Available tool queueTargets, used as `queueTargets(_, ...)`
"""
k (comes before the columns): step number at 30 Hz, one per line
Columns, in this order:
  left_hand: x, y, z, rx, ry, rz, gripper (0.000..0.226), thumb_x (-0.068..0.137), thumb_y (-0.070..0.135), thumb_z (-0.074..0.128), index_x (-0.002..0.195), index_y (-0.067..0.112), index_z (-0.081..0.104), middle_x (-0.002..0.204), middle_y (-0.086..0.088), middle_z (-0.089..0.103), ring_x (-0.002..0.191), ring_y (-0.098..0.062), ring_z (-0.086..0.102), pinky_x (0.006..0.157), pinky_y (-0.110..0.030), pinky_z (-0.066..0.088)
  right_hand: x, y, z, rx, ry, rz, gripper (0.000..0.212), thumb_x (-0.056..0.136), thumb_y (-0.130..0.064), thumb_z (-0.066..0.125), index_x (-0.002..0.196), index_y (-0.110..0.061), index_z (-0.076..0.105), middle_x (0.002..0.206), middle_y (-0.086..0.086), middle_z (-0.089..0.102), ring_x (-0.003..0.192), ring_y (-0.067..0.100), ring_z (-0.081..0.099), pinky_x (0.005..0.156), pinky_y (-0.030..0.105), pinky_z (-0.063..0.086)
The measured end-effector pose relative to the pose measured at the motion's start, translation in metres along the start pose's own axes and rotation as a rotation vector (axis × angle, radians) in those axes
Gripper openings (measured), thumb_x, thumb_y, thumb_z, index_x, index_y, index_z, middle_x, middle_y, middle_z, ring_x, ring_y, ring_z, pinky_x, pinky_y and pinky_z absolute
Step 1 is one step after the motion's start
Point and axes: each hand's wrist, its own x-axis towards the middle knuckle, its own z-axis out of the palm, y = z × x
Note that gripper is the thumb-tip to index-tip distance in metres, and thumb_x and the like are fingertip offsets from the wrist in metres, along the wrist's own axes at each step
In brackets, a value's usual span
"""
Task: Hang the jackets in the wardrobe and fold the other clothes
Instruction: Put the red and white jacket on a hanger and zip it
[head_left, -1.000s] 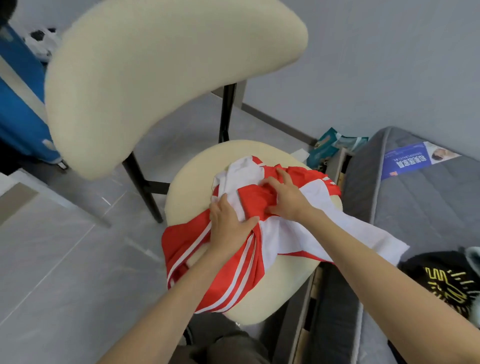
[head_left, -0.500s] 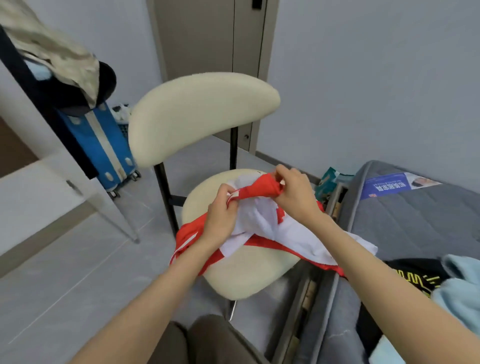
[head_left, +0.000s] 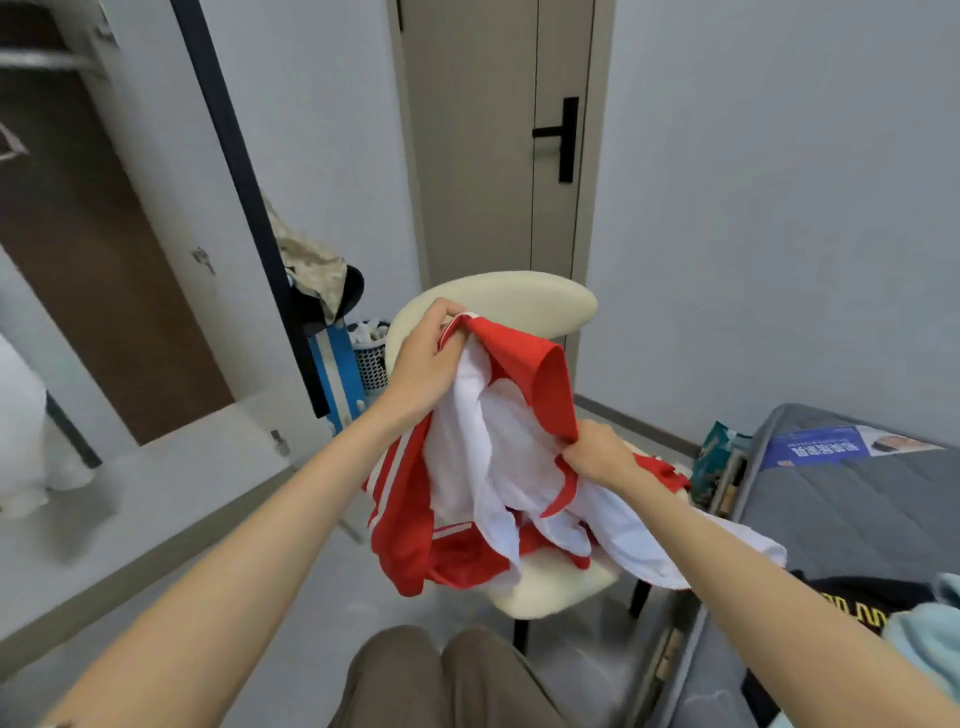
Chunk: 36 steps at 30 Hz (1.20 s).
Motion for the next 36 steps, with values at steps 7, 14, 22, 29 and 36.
queueTargets(7,0.0,-0.007,-0.037,0.028,0.247,-0.263,0.029,0.101,0.025,0.04,0.108,0.008,0.062,0.105,-0.014,0.064,0.093,-0.016,0.061,0.062,-0.01,0.038,-0.011,0.004,-0.069,-0.213,0.34,0.03,0.024,0.093,-0.013,0.039,0.106,-0.011,0.059,0.1,0.017,0.066,0.091,0.038,0.061,0.067,0.036,0.042)
queueTargets(14,0.017,0.026,-0.033,-0.004,0.207,-0.197,0.027,0.099,0.027,0.041,0.078,0.024,0.058,0.073,0.009,0.055,0.068,-0.006,0.049,0.06,-0.022,0.037,-0.035,-0.026,-0.152,0.642,0.673,0.172,0.035,0.096,-0.001,0.028,0.113,0.007,0.057,0.116,0.026,0.061,0.106,0.037,0.058,0.085,0.039,0.045)
queueTargets(22,0.056,0.121,-0.013,-0.059,0.401,0.061,0.044,0.096,0.03,0.048,0.058,0.024,0.028,0.05,0.009,0.028,0.046,-0.005,0.026,0.045,-0.02,0.021,-0.085,-0.09,-0.251,1.744,0.595,-0.323,0.034,0.097,0.002,0.023,0.11,-0.002,0.055,0.103,0.019,0.064,0.086,0.027,0.068,0.084,0.042,0.052)
queueTargets(29,0.076,0.13,0.002,0.046,0.455,0.071,0.043,0.097,0.03,0.045,0.059,0.02,0.028,0.056,0.005,0.032,0.052,-0.011,0.03,0.049,-0.026,0.024,-0.071,-0.094,-0.249,1.434,0.635,-0.335,0.028,0.099,-0.01,0.033,0.111,-0.025,0.053,0.102,-0.003,0.058,0.095,0.015,0.052,0.072,0.031,0.038)
queueTargets(36,0.069,0.033,0.036,0.349,0.234,-0.103,0.041,0.098,0.038,0.039,0.063,0.018,0.04,0.067,-0.002,0.053,0.069,-0.027,0.051,0.058,-0.034,0.033,-0.007,-0.042,-0.167,1.263,0.602,-0.163,0.03,0.098,-0.011,0.039,0.088,-0.03,0.06,0.091,-0.006,0.062,0.09,0.011,0.056,0.08,0.028,0.043)
